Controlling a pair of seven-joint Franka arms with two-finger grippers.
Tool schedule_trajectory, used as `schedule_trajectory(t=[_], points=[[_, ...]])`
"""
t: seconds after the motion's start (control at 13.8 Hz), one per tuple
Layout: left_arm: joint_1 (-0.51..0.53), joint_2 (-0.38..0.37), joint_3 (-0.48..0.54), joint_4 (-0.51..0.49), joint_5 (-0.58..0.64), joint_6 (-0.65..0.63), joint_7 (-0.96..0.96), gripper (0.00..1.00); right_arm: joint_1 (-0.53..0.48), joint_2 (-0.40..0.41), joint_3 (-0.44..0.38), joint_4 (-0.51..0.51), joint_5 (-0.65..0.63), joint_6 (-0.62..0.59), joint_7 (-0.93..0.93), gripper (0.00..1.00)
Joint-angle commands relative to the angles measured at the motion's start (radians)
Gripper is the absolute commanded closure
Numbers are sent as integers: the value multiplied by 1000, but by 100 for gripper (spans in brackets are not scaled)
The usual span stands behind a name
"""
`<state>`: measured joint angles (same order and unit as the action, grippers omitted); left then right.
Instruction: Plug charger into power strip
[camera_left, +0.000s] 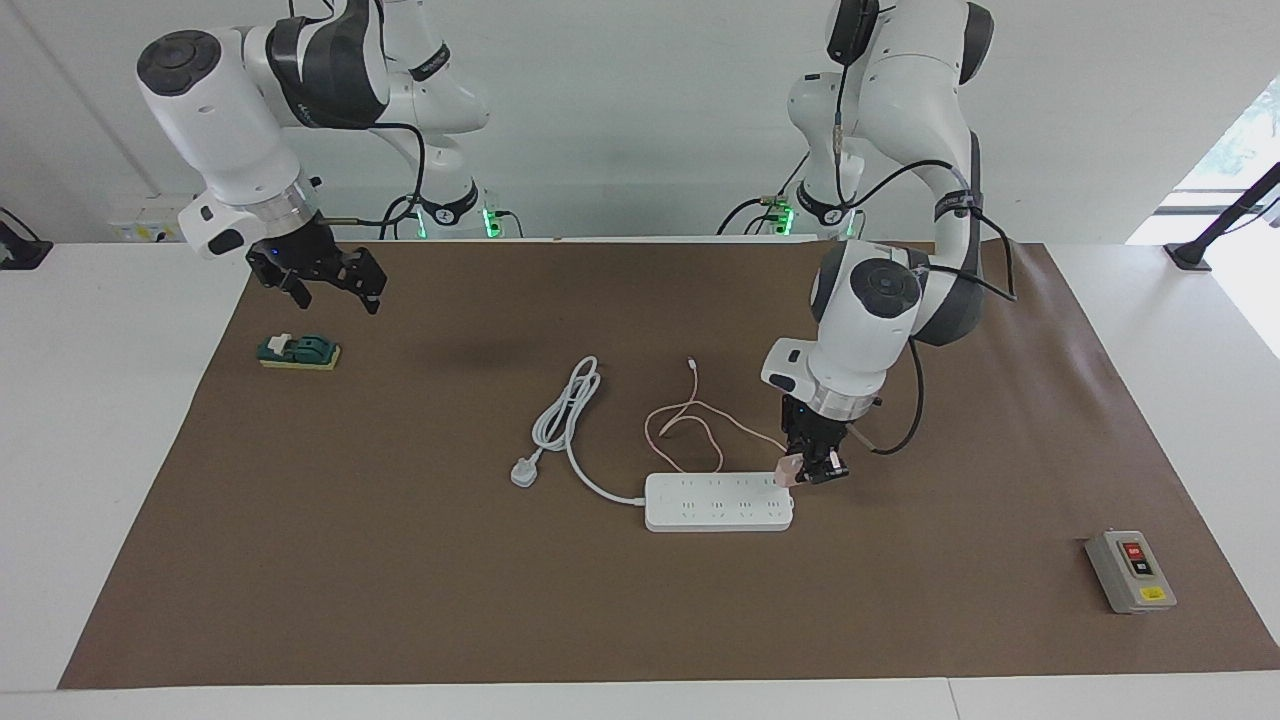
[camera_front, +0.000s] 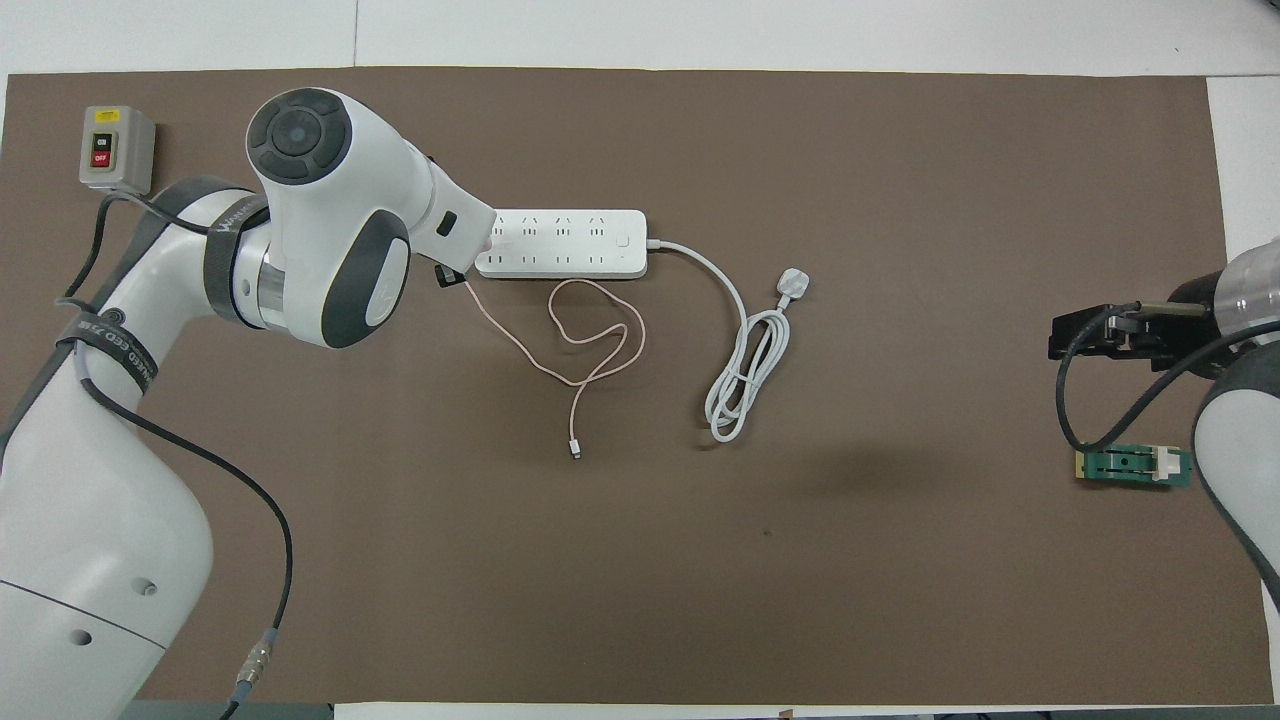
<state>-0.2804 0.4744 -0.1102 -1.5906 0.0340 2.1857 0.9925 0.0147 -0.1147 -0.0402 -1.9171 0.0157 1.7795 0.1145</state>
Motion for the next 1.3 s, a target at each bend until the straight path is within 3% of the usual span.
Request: schedule_trajectory(t=[0.0,0.22,1.23], points=[[-5,16,3,6,10,23,17,100,-16,16,6,42,-11,5,-30,0],[-6,16,3,3,4,31,17,100,-21,38,6,107,-11,-78,-30,0],[-10,10,0,-31,-8,75,15,100,-55,35,2,110,-23,-77,-15,0]])
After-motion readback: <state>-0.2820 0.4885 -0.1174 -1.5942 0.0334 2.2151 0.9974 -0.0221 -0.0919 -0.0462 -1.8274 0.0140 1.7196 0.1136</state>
